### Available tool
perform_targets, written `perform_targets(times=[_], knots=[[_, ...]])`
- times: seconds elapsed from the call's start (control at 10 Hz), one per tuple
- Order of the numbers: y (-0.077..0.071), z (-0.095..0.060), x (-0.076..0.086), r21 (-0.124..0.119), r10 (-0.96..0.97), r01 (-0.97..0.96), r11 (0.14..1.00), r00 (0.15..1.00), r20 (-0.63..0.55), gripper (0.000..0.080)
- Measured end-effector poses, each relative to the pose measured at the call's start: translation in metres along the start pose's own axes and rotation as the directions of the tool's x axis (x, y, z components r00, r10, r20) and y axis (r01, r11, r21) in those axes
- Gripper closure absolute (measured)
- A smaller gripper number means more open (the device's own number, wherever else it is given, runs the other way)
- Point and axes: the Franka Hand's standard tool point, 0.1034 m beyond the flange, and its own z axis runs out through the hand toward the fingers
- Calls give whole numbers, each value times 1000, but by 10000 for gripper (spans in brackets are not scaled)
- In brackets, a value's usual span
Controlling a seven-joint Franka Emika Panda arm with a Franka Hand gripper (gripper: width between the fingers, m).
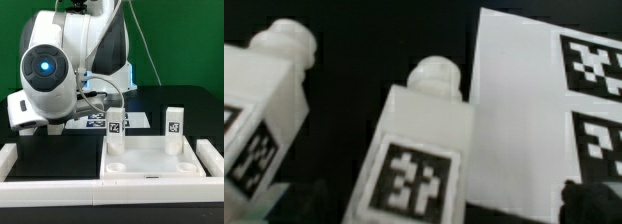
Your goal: Assemble square table
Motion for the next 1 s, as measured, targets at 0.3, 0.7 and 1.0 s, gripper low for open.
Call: perform_targets(times=[0.3, 0.7, 1.0], knots=[[1, 11, 3, 8, -30, 29, 1000, 999, 23, 151], [-2, 10, 4, 2, -47, 47, 999, 999, 24, 515], [-4, 9, 4, -1, -56, 57, 998, 998, 25, 515]])
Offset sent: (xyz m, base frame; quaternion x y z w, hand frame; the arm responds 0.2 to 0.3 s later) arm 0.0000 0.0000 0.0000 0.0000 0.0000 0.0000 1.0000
